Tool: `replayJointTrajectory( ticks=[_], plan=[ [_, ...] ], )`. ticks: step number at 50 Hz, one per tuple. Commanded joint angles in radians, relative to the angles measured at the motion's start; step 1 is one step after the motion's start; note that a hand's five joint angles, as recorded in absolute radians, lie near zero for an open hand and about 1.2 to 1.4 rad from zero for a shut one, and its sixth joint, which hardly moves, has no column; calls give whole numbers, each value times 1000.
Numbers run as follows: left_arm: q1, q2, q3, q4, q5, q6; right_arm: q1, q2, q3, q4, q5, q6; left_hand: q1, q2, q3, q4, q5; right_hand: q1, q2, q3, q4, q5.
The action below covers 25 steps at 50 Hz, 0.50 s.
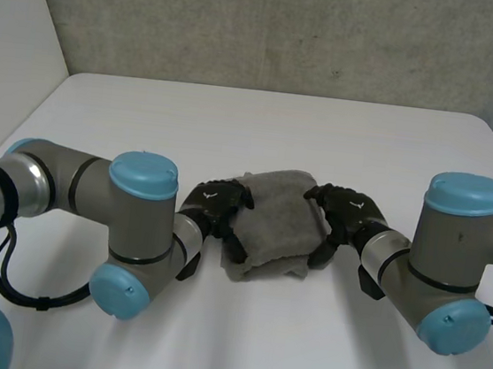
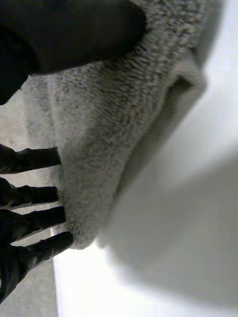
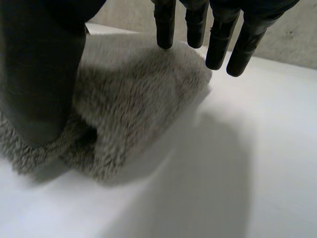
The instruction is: Fold the towel.
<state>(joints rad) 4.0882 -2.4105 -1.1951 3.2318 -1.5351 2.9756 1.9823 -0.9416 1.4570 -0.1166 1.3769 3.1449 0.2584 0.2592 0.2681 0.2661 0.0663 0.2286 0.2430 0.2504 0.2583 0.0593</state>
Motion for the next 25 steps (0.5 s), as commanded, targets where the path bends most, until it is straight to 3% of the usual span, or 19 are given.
replayJointTrajectory(
  ticks=[1,10,13,16,18,25],
  plan=[
    [14,24,-27,-12,-14,-3,4,-3,-12,2,5,-8,-45,-46,-55,-53,-27,-54,-69,-76,-84,-59],
    [18,194,-70,-18,-10,0,6,-146,-7,8,21,-3,-65,-66,-75,-73,-48,-54,-69,-76,-84,-59],
    [24,269,-83,-39,-11,2,7,-214,-10,15,53,1,-65,-66,-75,-73,-48,-54,-69,-76,-84,-59],
    [49,348,-89,-81,-16,3,9,-334,-18,28,166,-3,-68,-69,-78,-76,-51,-54,-69,-76,-84,-59],
    [66,386,-83,-106,-22,2,9,-368,-23,31,198,-5,-68,-69,-78,-76,-51,-54,-69,-76,-84,-59],
    [124,536,-20,-243,-79,-1,9,-454,-50,106,240,-5,-68,-69,-78,-76,-51,-54,-69,-76,-84,-59]
  ],
)
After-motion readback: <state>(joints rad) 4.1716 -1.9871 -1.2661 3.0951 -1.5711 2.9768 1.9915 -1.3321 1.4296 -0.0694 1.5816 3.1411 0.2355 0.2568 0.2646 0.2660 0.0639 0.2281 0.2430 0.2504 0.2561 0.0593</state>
